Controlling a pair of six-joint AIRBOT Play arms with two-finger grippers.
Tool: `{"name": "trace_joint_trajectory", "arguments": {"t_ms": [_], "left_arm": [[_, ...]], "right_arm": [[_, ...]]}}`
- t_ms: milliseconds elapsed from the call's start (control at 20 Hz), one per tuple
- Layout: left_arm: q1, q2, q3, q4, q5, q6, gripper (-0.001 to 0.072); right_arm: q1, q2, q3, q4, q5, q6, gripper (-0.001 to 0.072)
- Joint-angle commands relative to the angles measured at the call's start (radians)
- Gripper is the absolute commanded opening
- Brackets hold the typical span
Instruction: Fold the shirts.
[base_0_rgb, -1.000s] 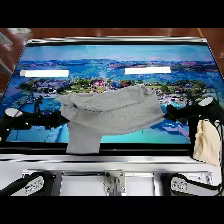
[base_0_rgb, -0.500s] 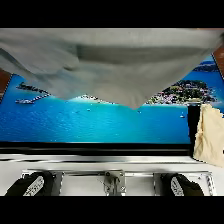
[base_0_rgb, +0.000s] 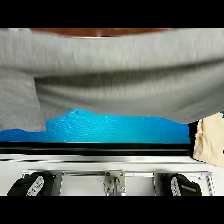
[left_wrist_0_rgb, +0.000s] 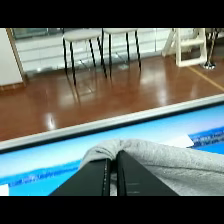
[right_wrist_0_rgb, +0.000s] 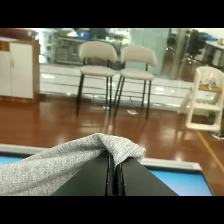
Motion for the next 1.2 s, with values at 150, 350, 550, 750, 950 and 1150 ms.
{"name": "trace_joint_trajectory", "arguments": {"t_ms": [150, 350, 550, 750, 950, 1150], "left_arm": [[0.001, 0.054, 0.011, 0.107, -0.171, -0.038, 0.0043], [0.001, 0.055, -0.089, 0.113, -0.29, -0.089, 0.0042], [0.001, 0.029, -0.379, 0.113, -0.244, -0.088, 0.0043], [-0.005, -0.096, -0.741, 0.112, -0.02, -0.073, 0.0043], [-0.064, -0.341, -0.898, 0.109, 0.312, 0.119, 0.0043], [-0.112, -0.571, -0.863, 0.102, 0.568, 0.14, 0.0043]], "right_arm": [[0.001, 0.039, 0.01, -0.112, 0.207, 0.01, 0.0063], [0.001, -0.028, 0.008, -0.11, 0.378, 0.036, 0.0063], [0.001, -0.185, -0.098, -0.088, 0.512, 0.049, 0.0063], [0.012, -0.424, -0.349, -0.014, 0.4, 0.05, 0.0062], [0.21, -0.721, -0.423, -0.078, -0.101, -0.015, 0.0062], [0.292, -0.94, -0.42, -0.105, -0.544, 0.187, 0.0063]]}}
